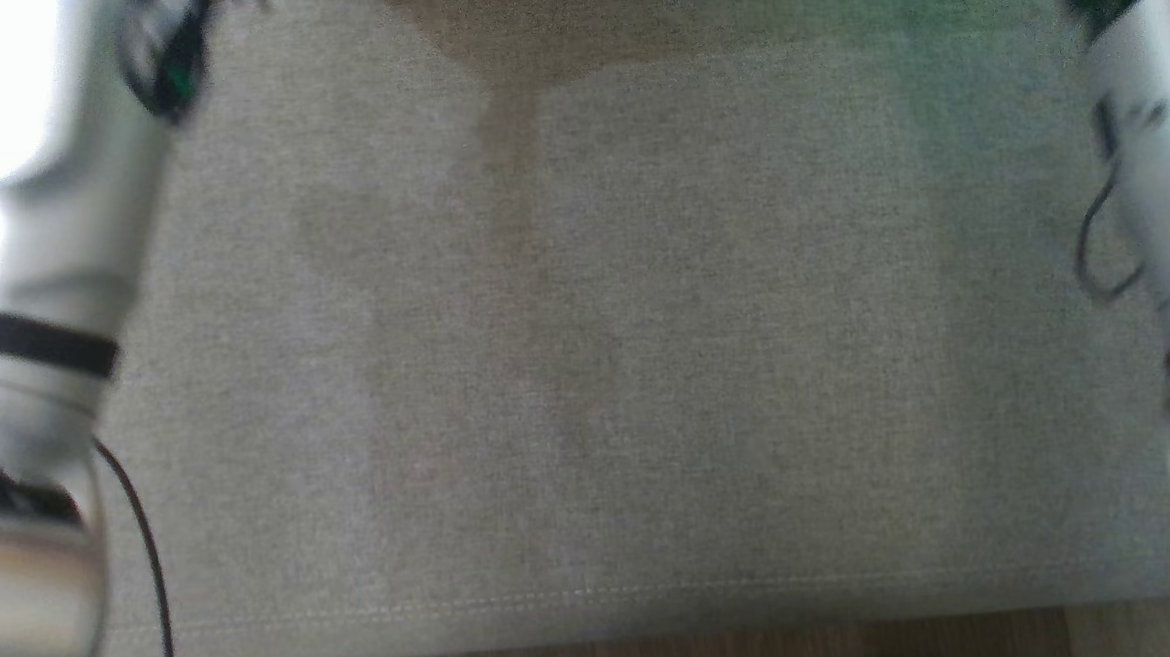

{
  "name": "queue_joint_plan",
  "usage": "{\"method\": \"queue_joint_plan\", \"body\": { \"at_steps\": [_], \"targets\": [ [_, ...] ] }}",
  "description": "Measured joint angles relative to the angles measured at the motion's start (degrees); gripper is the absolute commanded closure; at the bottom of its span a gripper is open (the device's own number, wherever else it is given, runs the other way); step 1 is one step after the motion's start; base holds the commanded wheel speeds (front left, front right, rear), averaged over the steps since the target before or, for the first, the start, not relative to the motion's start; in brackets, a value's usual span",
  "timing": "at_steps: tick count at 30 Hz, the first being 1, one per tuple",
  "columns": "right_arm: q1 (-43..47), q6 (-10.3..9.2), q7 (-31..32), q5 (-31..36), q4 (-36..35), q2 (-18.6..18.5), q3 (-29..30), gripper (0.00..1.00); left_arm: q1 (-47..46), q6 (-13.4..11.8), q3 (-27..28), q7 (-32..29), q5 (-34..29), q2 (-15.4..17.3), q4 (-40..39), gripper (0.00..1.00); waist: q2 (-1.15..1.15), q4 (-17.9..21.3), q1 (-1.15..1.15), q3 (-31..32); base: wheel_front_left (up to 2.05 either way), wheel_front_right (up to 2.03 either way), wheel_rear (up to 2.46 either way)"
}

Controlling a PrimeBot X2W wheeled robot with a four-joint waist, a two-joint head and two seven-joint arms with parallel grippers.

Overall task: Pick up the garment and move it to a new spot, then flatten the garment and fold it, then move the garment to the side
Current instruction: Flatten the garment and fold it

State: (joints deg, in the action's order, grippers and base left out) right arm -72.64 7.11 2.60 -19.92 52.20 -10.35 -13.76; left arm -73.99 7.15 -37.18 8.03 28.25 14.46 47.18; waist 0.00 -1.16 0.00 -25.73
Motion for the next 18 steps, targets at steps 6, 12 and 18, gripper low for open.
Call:
{"method": "queue_joint_plan", "body": {
  "at_steps": [6,12,18],
  "targets": [
    [7.40,0.00,-1.18,-4.32,6.13,0.08,-5.11,1.00,9.14,0.33,-9.70,1.70,4.32,-1.23,1.37,1.00,0.00,-1.12,0.00,2.08,0.00,0.00,0.00],
    [14.63,0.00,1.10,-9.18,7.73,-1.40,-12.72,1.00,18.25,0.40,-19.03,1.72,9.77,-0.16,0.77,1.00,0.00,-1.88,0.00,6.06,0.00,0.00,0.00],
    [21.30,0.00,6.69,-15.03,6.53,-5.93,-19.59,1.00,25.10,0.40,-26.72,1.87,13.25,2.23,-1.54,1.00,0.00,-2.56,0.00,10.55,0.00,0.00,0.00]
  ]
}}
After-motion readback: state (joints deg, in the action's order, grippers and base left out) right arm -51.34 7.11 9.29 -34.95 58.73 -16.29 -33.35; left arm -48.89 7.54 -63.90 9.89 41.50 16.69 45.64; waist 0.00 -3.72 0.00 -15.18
